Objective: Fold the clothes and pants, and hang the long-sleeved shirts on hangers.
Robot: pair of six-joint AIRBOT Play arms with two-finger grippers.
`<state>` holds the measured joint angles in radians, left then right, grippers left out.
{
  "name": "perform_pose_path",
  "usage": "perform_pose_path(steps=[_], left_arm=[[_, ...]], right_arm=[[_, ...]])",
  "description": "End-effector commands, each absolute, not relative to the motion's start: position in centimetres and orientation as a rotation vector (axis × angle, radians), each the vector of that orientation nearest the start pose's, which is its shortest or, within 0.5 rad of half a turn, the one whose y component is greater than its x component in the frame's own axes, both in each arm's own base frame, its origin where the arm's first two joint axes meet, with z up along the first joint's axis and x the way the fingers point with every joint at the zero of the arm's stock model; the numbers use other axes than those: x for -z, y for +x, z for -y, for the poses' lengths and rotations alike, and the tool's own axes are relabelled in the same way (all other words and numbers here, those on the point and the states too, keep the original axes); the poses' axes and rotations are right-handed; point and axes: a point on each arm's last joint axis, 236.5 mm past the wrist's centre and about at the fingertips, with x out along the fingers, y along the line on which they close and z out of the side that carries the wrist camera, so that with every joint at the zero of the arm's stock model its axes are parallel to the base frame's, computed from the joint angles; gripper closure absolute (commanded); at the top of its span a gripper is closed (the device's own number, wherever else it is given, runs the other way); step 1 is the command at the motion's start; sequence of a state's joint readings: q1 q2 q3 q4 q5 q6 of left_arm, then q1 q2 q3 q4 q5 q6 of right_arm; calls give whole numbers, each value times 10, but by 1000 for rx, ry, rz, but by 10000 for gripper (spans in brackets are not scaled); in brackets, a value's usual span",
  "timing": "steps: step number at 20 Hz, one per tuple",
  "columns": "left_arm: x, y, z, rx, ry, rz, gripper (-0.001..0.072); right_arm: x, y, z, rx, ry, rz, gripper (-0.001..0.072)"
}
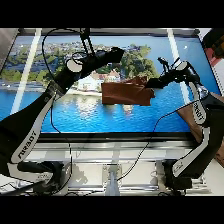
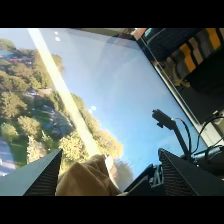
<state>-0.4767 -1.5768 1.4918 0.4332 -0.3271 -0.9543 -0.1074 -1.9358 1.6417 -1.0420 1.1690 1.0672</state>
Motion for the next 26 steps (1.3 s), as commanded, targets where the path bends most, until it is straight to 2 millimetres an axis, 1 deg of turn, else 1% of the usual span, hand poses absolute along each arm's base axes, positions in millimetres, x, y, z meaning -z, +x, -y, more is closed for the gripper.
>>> perform_pose_path(steps=[1,4,5,7,8,9,11,13,14,15,17,18,19,20,21,22,23,25,26], left_arm=[[-174,513,342,694,-451,-417,17],[-174,513,342,693,-451,-417,16],[-174,513,342,694,-451,-417,17],[-174,513,342,694,-451,-417,16],[-174,513,342,693,-451,-417,17],[-174,513,342,693,-451,-417,16],[-174,513,342,693,-451,-417,17],[-174,513,342,693,-451,-417,17],[-174,513,342,693,-451,-417,17],[-174,513,342,694,-451,-417,17],[-174,513,342,694,-451,-417,16],[-174,513,342,694,-451,-417,17],[-174,513,342,693,-451,-417,17],[-174,513,342,693,-451,-417,17],[-174,513,342,694,-451,-417,17],[-174,513,342,694,-451,-417,16],[-174,513,342,694,-451,-417,16],[-174,513,342,693,-451,-417,17],[-174,514,341,691,-451,-416,16]], right_arm=[[100,515,-42,-411,134,-1272,162],[99,517,-43,-386,180,-1275,186],[98,515,-47,-394,205,-1281,243],[93,509,-61,-435,265,-1297,243],[92,505,-65,-453,281,-1310,243],[93,500,-66,-461,279,-1328,242],[101,489,-67,-478,280,-1379,242],[115,474,-73,-508,310,-1456,245],[121,463,-81,-544,352,-1501,263],[122,455,-92,-591,400,-1534,266],[114,445,-114,-723,472,-1539,266],[105,446,-125,-780,515,-1510,265],[96,451,-134,-822,553,-1467,246],[88,460,-141,-841,592,-1418,110],[86,467,-143,-829,610,-1388,-5],[88,473,-140,-803,600,-1371,-6],[93,475,-136,-783,575,-1370,-5],[99,468,-125,-763,500,-1406,4],[103,464,-115,-743,431,-1433,4]])
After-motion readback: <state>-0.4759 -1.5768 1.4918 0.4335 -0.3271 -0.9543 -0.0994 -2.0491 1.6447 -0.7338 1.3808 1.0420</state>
